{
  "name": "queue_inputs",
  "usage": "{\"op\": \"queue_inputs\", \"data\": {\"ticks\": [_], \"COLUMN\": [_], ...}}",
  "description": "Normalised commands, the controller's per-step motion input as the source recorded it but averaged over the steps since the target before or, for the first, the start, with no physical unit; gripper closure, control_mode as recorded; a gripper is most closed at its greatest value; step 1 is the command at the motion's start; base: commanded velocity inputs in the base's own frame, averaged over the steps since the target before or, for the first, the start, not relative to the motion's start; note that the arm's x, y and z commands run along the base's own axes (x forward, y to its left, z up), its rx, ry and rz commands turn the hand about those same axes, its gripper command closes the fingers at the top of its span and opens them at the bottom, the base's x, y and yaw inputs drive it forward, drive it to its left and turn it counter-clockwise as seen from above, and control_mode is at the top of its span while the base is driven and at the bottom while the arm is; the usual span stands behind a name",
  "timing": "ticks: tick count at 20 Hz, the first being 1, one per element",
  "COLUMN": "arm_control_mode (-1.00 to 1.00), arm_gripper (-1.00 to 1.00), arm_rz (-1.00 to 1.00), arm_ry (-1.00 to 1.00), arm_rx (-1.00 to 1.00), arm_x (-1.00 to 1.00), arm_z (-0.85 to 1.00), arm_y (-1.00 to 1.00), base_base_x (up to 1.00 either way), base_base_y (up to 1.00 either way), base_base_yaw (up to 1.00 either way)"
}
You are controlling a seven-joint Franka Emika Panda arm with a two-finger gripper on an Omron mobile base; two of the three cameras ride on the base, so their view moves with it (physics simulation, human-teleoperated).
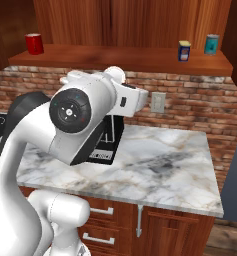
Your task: Pick the cans from the counter and place them in their designated side in the cabinet.
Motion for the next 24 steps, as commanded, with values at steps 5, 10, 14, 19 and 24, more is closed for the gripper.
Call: {"op": "queue_inputs", "data": {"ticks": [5,10,14,19,24], "arm_control_mode": [-1.0,-1.0,-1.0,-1.0,-1.0], "arm_gripper": [1.0,1.0,1.0,1.0,1.0], "arm_rz": [-0.03,-0.01,0.0,0.0,0.0], "arm_ry": [0.04,0.02,0.0,0.0,0.0], "arm_rx": [0.0,0.0,0.0,0.0,-0.01], "arm_x": [0.1,0.11,0.02,0.11,0.09], "arm_z": [0.01,0.07,0.24,0.15,0.09], "arm_y": [0.01,0.0,0.0,0.0,0.0], "base_base_x": [0.0,0.0,0.0,0.0,0.0], "base_base_y": [0.0,0.0,0.0,0.0,0.0], "base_base_yaw": [0.0,0.0,0.0,0.0,0.0]}}
